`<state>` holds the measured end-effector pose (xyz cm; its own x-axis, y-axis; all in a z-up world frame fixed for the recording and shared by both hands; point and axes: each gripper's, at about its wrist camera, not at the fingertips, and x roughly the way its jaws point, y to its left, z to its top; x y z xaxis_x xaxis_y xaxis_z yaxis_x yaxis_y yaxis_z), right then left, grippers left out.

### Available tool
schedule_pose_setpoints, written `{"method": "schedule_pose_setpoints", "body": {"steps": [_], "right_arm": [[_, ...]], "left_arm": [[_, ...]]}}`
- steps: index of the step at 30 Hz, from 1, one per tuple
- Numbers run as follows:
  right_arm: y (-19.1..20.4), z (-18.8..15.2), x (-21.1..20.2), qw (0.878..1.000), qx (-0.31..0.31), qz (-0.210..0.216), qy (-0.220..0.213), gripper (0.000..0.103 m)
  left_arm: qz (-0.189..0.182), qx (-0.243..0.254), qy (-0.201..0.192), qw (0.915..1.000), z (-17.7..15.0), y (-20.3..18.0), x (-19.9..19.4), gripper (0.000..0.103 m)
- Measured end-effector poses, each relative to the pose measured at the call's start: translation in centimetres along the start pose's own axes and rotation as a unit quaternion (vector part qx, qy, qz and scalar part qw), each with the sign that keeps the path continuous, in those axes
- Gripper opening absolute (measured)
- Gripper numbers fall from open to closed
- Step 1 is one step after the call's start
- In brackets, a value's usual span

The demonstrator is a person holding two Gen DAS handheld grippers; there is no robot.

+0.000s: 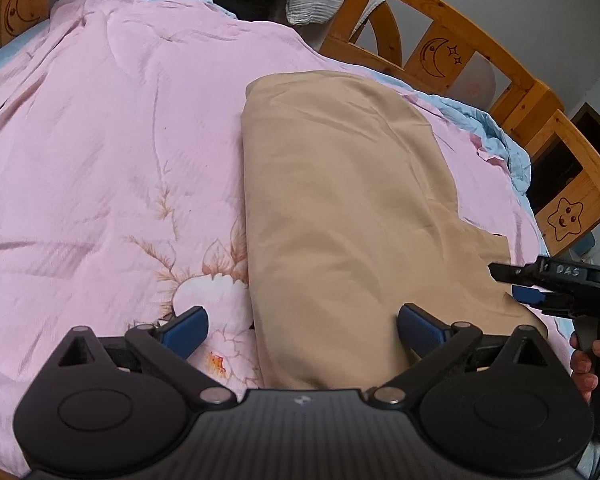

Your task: Fold large clothes

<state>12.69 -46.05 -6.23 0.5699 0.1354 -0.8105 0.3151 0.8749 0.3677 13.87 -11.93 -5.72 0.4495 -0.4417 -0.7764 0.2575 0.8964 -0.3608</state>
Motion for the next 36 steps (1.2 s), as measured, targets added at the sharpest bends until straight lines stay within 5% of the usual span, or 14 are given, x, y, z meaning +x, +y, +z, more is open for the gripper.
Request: {"method": "schedule_pose_setpoints", "body": {"steps": [4, 5, 11, 16, 18, 20, 22, 25, 27, 30, 32, 36], "right_arm": [[0.0, -0.2, -0.4, 1.000, -0.006, -0.005, -0.015, 0.014], [0.6, -0.4, -0.8, 0.999, -0.025, -0.005, -0.025, 0.012], [6.4, -3.0, -2.7, 0.976, -0.204, -0.030, -0.066, 0.006], [2.1, -1.5, -2.7, 0.997, -0.057, -0.039, -0.017, 0.008], [1.1, -0.9, -2.3, 0.999, -0.029, -0.042, -0.005, 0.022], [0.0, -0.3, -2.0, 1.000, 0.005, -0.031, -0.003, 0.052], [-1.0, 0.0, -1.4, 0.999, 0.037, -0.009, -0.002, 0.067], [-2.0, 0.6, 0.0, 0.999, 0.050, -0.011, 0.008, 0.067], [-2.2, 0.8, 1.1, 0.998, 0.052, -0.002, 0.019, 0.061], [-1.3, 0.7, 0.9, 0.999, 0.029, 0.007, 0.012, 0.038], [-0.6, 0.6, 0.0, 0.999, 0.003, 0.033, -0.004, 0.013], [0.1, 0.4, -1.8, 0.987, -0.023, 0.160, 0.003, 0.011]], "left_arm": [[0.002, 0.000, -0.001, 1.0000, -0.1, 0.0, -0.1, 0.102], [0.002, 0.000, -0.001, 1.0000, -0.1, 0.0, -0.1, 0.102], [0.005, 0.003, -0.001, 1.0000, -0.1, -0.1, 0.0, 0.103], [0.003, 0.001, 0.001, 1.0000, -0.2, 0.3, 0.1, 0.103], [0.000, -0.005, 0.003, 1.0000, -0.2, 0.5, 0.2, 0.103], [-0.002, -0.007, 0.004, 1.0000, -0.2, 0.6, 0.2, 0.103], [-0.002, -0.007, 0.004, 1.0000, -0.2, 0.7, 0.3, 0.103], [-0.002, -0.007, 0.004, 1.0000, -0.2, 0.7, 0.3, 0.103], [-0.002, -0.007, 0.005, 1.0000, -0.2, 0.7, 0.3, 0.103], [-0.003, -0.002, 0.007, 1.0000, -0.1, 0.8, 0.3, 0.103], [-0.006, 0.007, 0.010, 0.9999, 0.2, 0.8, 0.2, 0.102], [-0.033, 0.039, 0.021, 0.9985, 1.1, 1.7, -0.1, 0.102]]}}
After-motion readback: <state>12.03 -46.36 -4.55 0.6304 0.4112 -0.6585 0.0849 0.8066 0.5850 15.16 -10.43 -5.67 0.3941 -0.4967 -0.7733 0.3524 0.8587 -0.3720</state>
